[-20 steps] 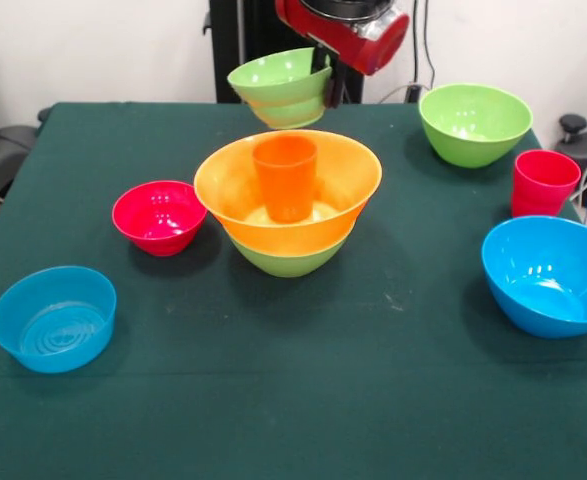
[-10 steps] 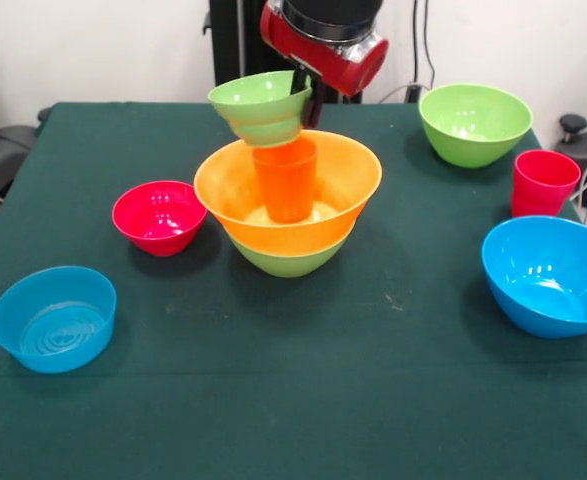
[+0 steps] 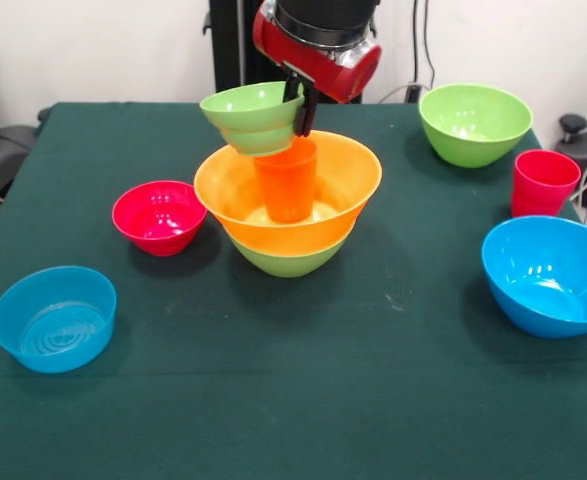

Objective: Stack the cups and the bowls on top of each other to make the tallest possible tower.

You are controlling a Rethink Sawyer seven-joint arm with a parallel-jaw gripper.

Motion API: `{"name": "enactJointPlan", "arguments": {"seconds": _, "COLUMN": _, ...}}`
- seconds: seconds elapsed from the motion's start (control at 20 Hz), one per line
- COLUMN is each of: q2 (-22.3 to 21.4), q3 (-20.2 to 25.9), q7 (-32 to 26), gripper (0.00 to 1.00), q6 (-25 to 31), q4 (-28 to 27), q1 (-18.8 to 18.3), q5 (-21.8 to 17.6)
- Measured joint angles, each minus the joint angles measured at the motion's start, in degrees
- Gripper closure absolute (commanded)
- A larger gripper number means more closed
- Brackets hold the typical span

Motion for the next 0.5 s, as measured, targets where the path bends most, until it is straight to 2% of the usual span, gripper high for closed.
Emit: {"name": "enactJointPlan", "arguments": {"seconds": 0.5, "q2": -0.31, "q3": 0.16, "q7": 0.00, "gripper": 1.00, "q6": -0.21, "q4": 4.07, "q1": 0.00, "q5": 0.01}}
